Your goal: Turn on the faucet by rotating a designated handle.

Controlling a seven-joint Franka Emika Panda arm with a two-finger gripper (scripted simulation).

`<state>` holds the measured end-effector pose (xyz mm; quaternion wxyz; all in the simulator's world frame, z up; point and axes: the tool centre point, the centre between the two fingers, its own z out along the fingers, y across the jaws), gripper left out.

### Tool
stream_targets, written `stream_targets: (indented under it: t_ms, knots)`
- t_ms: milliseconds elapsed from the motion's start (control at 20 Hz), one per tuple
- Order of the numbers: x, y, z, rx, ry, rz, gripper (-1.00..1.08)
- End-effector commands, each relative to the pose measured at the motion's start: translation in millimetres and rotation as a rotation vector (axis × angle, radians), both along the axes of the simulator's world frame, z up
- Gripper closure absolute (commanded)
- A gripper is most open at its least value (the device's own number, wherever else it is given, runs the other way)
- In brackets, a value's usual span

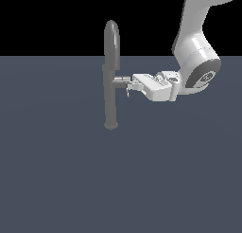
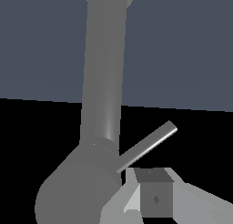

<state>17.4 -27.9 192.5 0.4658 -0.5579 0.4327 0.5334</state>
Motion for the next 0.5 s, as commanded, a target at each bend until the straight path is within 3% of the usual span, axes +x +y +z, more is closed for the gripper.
stream_targets:
  t_ms: [0,450]
  knots:
    - [6,5,-23,-0.008,0.022,-0.012,1.08]
    - [17,7,-54,-0.013,0.055,-0.02,1.08]
